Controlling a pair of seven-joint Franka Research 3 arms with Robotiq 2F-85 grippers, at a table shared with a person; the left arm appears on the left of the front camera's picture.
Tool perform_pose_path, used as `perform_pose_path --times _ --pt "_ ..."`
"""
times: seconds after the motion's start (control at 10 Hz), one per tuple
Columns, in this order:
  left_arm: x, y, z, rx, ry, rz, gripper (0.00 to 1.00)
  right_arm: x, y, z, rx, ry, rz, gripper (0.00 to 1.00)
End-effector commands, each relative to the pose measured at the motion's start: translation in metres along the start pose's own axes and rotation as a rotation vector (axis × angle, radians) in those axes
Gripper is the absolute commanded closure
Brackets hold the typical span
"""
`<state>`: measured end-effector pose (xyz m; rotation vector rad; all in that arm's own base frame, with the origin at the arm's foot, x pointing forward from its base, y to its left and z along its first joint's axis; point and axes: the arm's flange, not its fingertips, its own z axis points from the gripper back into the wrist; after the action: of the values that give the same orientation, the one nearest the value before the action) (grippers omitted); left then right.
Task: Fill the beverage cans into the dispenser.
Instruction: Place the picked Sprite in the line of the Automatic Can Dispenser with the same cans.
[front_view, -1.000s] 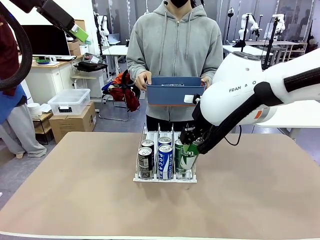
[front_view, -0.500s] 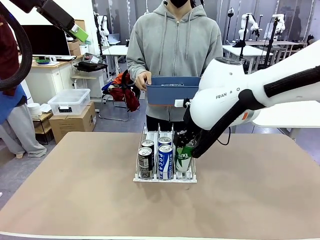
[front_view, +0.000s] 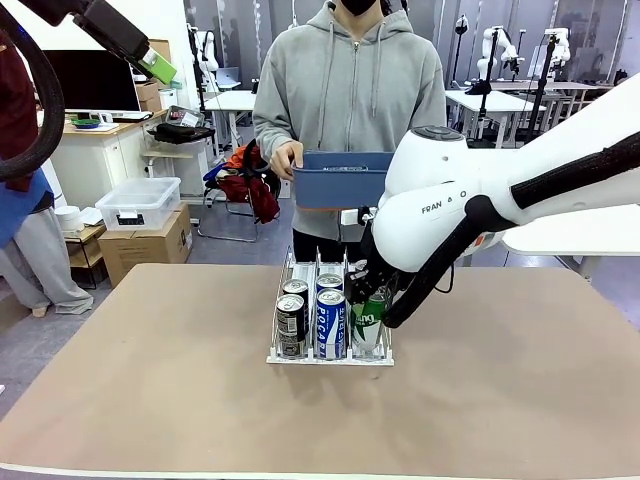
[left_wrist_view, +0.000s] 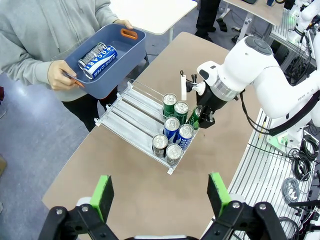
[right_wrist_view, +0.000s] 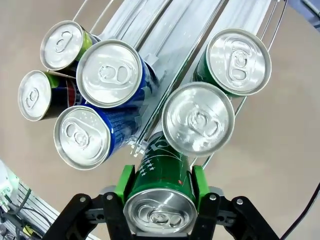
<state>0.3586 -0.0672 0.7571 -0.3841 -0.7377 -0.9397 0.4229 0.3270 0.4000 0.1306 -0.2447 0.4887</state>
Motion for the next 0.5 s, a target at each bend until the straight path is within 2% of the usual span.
perform_pose_path --times 0.0,0.2,0.3,0.4 --pt "-0.0004 -0.0002 0.0004 0.0 -0.001 0.0 0.0 0.0111 0.0038 -0.0013 -0.03 -0.004 -0.026 0.42" --pt "-0.0004 -0.0002 0.0004 0.0 -0.001 0.0 0.0 0.0102 0.0047 -0.0051 -0.019 0.017 -0.011 0.42" --pt "-0.0004 -0.0002 0.0004 0.0 -0.001 0.0 0.0 0.0098 0.0036 -0.0046 -0.009 0.027 -0.015 0.38" --pt "-0.0004 -0.0002 0.0004 0.0 -0.001 0.0 0.0 0.0096 0.0035 -0.0049 -0.001 0.033 -0.013 0.23"
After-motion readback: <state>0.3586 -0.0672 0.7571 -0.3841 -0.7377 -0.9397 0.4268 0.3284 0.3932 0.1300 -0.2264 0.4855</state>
